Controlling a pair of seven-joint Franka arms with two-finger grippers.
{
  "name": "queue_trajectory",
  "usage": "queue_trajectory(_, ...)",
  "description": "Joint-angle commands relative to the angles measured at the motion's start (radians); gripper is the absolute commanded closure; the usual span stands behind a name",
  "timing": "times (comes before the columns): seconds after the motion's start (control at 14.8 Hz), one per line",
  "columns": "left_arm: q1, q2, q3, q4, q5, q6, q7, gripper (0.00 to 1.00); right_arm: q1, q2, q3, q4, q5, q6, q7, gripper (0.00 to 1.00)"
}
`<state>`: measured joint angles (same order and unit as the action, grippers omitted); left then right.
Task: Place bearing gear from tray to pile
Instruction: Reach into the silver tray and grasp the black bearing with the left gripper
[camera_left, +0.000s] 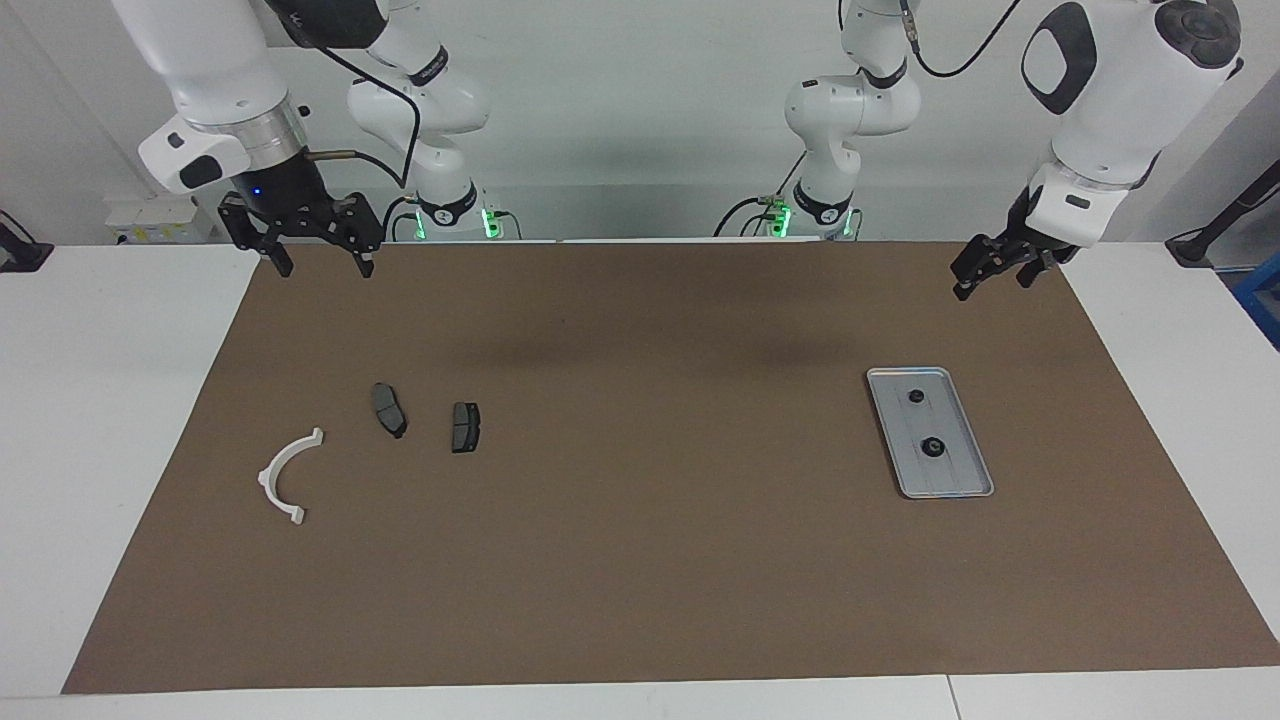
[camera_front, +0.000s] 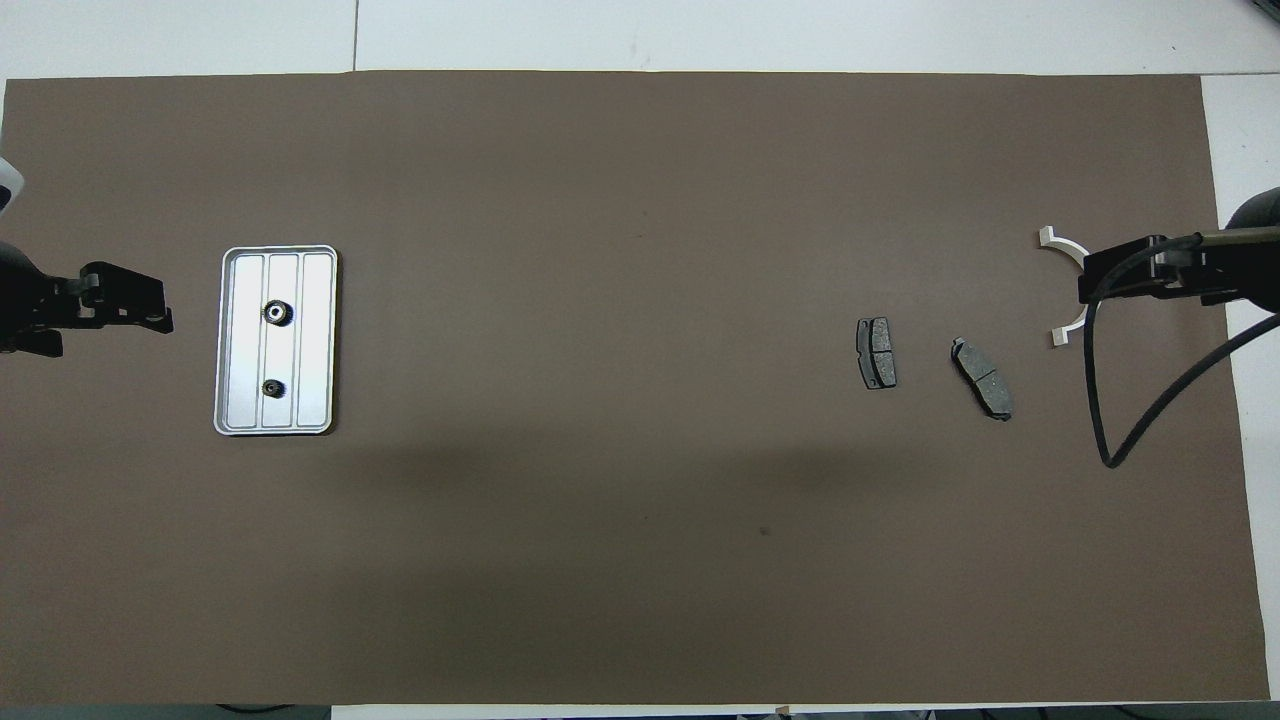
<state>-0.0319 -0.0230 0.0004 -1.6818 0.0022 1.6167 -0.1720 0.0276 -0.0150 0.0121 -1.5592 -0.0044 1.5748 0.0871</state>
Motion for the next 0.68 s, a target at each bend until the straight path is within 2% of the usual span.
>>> queue_trajectory(0.0, -0.013, -0.003, 0.015, 0.008, -0.011, -0.018, 0.013, 0.0, -0.005, -0.017, 0.006, -0.021, -0.016, 0.022, -0.004, 0.0)
queue_trajectory(0.61, -0.02, -0.011, 0.023, -0.009, -0.004, 0.008, -0.026, 0.0, -0.009, -0.02, 0.008, -0.015, -0.014, 0.022, -0.004, 0.0)
